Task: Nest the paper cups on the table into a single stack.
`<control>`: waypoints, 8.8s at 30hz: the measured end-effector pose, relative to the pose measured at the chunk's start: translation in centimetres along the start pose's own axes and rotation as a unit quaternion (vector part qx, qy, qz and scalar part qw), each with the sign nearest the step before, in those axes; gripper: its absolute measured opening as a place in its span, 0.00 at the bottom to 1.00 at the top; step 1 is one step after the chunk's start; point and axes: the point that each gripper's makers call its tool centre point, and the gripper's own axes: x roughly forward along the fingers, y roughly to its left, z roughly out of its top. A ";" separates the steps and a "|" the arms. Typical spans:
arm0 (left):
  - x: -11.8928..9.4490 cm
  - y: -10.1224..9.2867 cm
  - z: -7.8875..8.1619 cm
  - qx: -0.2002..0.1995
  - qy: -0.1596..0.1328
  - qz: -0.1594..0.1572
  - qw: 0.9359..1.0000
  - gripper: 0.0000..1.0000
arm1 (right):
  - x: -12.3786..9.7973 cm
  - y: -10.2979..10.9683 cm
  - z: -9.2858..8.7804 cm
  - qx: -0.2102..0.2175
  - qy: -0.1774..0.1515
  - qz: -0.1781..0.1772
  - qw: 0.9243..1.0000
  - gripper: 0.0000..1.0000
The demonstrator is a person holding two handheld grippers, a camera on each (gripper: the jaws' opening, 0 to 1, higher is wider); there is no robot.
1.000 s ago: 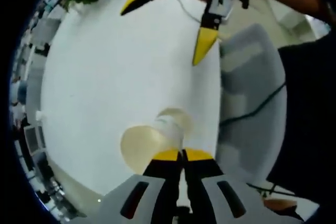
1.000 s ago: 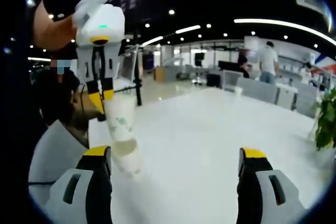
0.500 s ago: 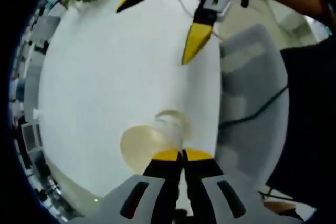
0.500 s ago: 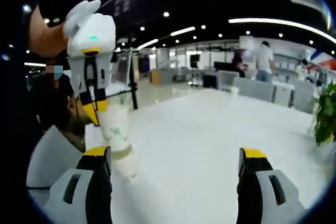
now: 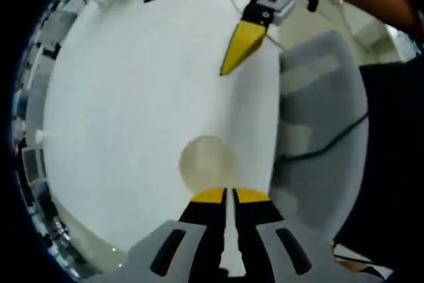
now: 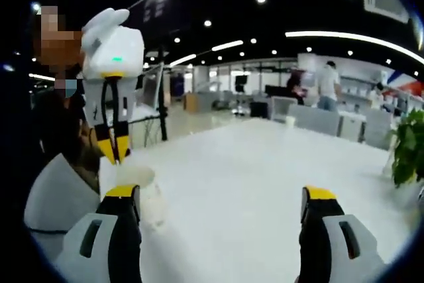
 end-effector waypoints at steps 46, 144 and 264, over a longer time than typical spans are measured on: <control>-1.7 4.7 -2.3 -0.082 -0.455 0.126 0.878 1.00 | 1.6 3.2 0.3 0.001 0.008 0.035 0.999 1.00; 6.0 17.6 1.9 -0.004 -0.412 0.040 0.911 0.36 | 17.6 2.4 -4.5 -0.062 0.130 0.220 0.965 0.36; 0.1 13.9 -10.9 -0.305 -0.511 0.205 0.777 0.98 | 2.4 -2.6 -2.1 -0.008 0.054 -0.041 0.998 1.00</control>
